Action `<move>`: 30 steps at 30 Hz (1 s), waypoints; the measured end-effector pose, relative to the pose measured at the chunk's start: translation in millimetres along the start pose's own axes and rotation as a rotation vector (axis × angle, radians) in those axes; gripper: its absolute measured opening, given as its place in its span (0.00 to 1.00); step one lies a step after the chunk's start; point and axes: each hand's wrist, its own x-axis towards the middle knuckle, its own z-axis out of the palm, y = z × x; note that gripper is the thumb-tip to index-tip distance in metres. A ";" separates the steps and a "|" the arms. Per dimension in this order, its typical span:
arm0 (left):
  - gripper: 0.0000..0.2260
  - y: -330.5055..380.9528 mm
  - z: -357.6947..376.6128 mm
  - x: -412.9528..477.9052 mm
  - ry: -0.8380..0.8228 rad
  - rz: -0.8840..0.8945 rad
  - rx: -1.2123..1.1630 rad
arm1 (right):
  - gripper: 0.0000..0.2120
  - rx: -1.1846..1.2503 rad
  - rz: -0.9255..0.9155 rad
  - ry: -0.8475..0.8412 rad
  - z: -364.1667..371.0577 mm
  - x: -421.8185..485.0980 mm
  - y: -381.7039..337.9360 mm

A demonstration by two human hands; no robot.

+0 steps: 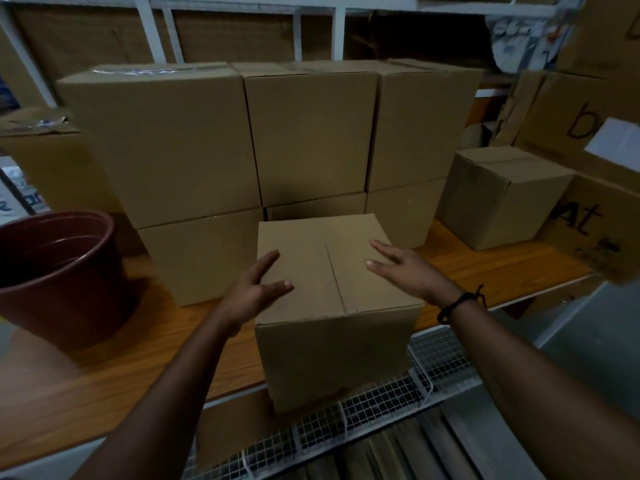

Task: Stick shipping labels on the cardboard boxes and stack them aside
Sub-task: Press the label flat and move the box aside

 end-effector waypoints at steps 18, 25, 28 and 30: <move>0.34 53.8 162.3 37.6 -0.268 0.078 0.033 | 0.31 0.034 0.136 0.286 -125.8 -135.7 74.0; 0.34 82.9 287.7 57.7 -0.288 0.078 0.018 | 0.32 0.046 0.170 0.323 -220.3 -171.0 143.7; 0.33 92.0 336.3 69.8 -0.281 0.082 0.013 | 0.32 0.024 0.178 0.328 -258.7 -179.5 172.2; 0.33 95.5 362.8 77.4 -0.274 0.072 0.014 | 0.32 0.017 0.198 0.337 -279.9 -181.2 187.7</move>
